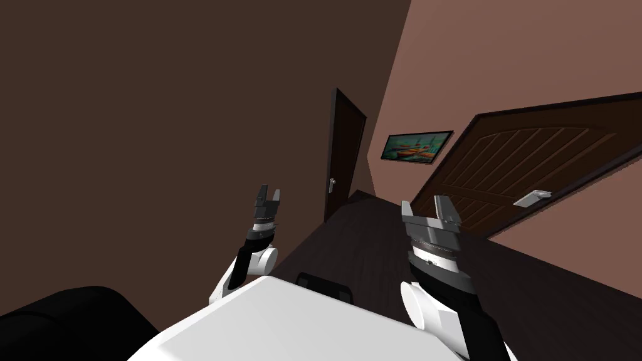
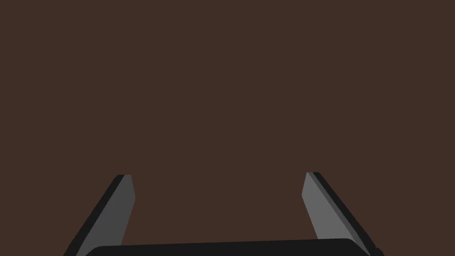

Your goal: Pull the door open

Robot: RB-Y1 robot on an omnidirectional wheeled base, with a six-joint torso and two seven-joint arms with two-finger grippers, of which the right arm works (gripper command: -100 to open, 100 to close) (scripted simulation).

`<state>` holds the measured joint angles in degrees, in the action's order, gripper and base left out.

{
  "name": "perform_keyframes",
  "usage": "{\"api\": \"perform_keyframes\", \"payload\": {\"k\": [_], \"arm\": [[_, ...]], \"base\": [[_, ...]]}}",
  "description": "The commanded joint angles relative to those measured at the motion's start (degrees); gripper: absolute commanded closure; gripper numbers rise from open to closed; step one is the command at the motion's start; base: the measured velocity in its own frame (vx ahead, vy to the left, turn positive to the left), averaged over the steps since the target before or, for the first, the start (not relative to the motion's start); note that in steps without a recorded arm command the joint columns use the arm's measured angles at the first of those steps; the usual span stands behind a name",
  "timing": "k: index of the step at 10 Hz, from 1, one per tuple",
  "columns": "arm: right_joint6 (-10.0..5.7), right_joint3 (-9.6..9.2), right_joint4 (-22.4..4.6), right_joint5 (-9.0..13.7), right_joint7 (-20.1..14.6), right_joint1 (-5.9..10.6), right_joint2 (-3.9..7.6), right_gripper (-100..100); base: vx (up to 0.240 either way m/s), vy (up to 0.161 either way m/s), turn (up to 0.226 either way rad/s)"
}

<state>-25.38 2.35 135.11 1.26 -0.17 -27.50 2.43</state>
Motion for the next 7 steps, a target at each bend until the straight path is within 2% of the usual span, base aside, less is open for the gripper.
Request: {"api": "perform_keyframes", "payload": {"k": [1,4,7], "arm": [[-0.23,0.18,-1.7,-1.9,1.0,0.63,0.43,-100],[-0.63,0.52,-4.8,-5.4,2.8,1.77,1.06,-100],[-1.08,0.90,-8.3,-9.3,4.8,3.09,1.65,-100]], "base": [[0.140,-0.122,0.166],[0.118,-0.040,0.133],[0.131,-0.075,0.138]]}}
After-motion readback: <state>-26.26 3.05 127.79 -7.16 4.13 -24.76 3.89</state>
